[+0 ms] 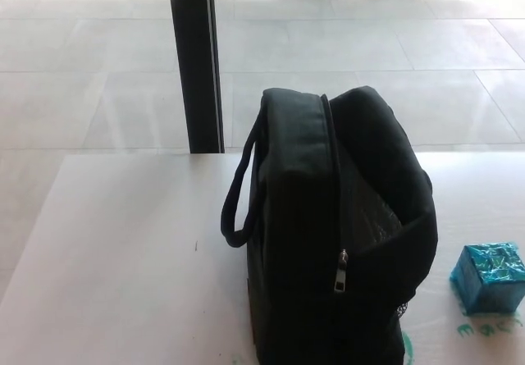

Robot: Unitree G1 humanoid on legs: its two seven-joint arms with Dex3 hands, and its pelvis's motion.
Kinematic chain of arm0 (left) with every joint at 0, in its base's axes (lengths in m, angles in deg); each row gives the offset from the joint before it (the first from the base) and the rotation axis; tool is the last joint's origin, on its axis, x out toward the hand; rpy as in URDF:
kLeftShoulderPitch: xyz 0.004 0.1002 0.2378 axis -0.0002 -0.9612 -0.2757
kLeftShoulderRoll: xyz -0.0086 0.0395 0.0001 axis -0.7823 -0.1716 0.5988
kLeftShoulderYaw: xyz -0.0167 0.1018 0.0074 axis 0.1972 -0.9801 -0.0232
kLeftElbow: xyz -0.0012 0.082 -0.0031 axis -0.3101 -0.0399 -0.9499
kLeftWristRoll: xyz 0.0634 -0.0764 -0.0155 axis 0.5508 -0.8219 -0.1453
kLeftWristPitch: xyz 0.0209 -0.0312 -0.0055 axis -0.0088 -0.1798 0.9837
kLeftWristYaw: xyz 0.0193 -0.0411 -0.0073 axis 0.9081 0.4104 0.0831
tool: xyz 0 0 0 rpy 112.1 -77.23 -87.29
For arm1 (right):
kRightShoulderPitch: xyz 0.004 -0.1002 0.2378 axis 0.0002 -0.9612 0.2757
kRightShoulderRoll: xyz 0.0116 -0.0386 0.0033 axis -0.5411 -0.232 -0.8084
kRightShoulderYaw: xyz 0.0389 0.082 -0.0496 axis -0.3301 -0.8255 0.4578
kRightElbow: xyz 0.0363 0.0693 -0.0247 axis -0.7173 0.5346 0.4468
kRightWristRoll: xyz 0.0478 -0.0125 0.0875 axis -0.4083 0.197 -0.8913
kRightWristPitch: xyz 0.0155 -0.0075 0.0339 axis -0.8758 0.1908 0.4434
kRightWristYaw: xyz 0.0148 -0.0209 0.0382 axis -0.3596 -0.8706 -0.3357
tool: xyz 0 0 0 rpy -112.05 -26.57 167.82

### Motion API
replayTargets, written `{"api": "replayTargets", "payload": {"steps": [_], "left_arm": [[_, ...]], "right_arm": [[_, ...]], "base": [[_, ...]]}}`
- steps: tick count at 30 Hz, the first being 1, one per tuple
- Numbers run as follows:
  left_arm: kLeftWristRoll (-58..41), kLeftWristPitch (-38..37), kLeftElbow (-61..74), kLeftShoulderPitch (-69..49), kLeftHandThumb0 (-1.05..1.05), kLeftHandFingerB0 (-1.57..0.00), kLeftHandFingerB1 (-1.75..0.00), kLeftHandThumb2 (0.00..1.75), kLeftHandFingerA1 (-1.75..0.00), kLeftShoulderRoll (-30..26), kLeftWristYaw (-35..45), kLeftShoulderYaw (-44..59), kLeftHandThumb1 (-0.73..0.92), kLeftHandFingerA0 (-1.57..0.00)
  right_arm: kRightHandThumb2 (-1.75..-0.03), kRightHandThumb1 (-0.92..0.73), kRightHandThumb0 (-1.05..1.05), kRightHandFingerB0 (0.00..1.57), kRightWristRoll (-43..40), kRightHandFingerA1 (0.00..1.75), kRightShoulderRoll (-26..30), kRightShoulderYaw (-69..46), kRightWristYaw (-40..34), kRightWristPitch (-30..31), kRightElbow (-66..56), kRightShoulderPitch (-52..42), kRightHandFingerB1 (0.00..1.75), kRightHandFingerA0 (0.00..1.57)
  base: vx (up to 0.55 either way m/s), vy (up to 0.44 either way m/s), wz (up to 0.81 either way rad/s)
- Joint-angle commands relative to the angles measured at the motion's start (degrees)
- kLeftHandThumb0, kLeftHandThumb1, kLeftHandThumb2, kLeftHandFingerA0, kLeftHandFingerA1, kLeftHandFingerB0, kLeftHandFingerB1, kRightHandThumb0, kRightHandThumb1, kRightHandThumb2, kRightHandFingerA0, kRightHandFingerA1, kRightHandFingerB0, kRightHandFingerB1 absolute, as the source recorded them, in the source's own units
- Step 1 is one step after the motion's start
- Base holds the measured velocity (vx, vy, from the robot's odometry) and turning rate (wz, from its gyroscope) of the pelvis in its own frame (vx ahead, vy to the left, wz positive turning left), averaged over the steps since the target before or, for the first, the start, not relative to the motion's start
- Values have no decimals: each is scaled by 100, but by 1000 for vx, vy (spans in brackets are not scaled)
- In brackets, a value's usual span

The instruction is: The robot uses its right hand to pick up the cube kept on the middle of the desk and put it inside the bag next to it

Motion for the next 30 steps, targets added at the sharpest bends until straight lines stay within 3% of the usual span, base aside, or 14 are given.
{"api": "replayTargets", "payload": {"steps": [1, 2, 3, 4, 8, 9, 11, 14, 15, 16, 19, 26, 27, 30], "left_arm": [[-591, 674, 179, 41, -67, -46, -49, 56, -58, -294, 882, 221, 55, -51], [-566, 678, 147, 95, -67, -47, -49, 56, -57, -265, 860, 199, 55, -50], [-571, 718, 184, 85, -69, -36, -55, 88, -66, -256, 867, 191, 42, -51], [-564, 724, 188, 79, -70, -35, -54, 87, -66, -258, 862, 191, 42, -52], [-557, 732, 178, 78, -66, -37, -55, 87, -66, -246, 876, 200, 41, -52], [-571, 763, 148, 92, -66, -47, -50, 56, -57, -247, 897, 208, 53, -51], [-557, 795, 217, 54, -66, -36, -55, 87, -66, -261, 907, 195, 41, -51], [-578, 853, 293, 12, -69, -37, -55, 87, -66, -259, 908, 206, 42, -50], [-594, 864, 296, 11, -66, -46, -50, 58, -58, -256, 919, 215, 53, -49], [-584, 844, 296, 8, -68, -39, -56, 87, -66, -258, 926, 209, 42, -50], [-586, 864, 303, 11, -67, -39, -56, 87, -66, -249, 909, 216, 41, -51], [-578, 869, 312, 38, -70, -37, -55, 86, -67, -262, 936, 199, 42, -52], [-599, 904, 316, 49, -67, -37, -56, 86, -67, -249, 919, 218, 40, -52], [-595, 910, 300, 54, -67, -37, -56, 86, -67, -248, 920, 214, 41, -52]], "right_arm": [[-61, -65, -52, 32, -777, 51, 111, -508, 546, 388, -508, -83, 33, 30], [-60, -65, -53, 31, -752, 49, 122, -603, 397, 551, -650, -53, 31, 30], [-61, -65, -53, 29, -866, 48, 102, -749, 368, 738, -872, -88, 31, 29], [-83, -49, -61, 19, -1051, 55, 142, -1014, 235, 1038, -1254, -22, 43, 23], [-81, -50, -55, 16, -1393, 53, 125, -1573, 97, 1559, -1871, 152, 42, 20], [-82, -50, -57, 17, -1513, 59, 167, -1758, 48, 1694, -2106, 200, 44, 26], [-82, -50, -57, 17, -1490, 57, 217, -1894, -46, 1937, -2270, 307, 43, 23], [-60, -66, -48, 21, -1608, 52, 246, -2090, -82, 2117, -2199, 576, 30, 20], [-81, -51, -54, 14, -1666, 58, 264, -2162, -93, 2205, -2222, 659, 43, 18], [-81, -50, -56, 17, -1669, 58, 271, -2233, -210, 2290, -2252, 797, 42, 22], [-60, -66, -49, 20, -1669, 51, 293, -2361, -398, 2396, -2297, 1156, 29, 17], [-60, -66, -49, 17, -1753, 43, 248, -2013, -516, 2858, -2745, 2328, 27, 15], [-104, -55, -31, 0, -1468, 53, 354, -1572, -386, 2947, -2831, 2455, 49, 3], [-102, -52, -32, 0, -1360, 53, 363, -1322, -341, 3083, -2897, 2580, 49, 3]], "base": [[0, 0, 0], [0, 0, 0], [0, 0, 0], [0, 0, 0], [0, 0, 0], [0, 0, 0], [0, 0, 0], [0, 0, 0], [0, 0, 0], [0, 0, 0], [0, 0, 0], [0, 0, 0], [0, 0, 0], [0, 0, 0]]}}
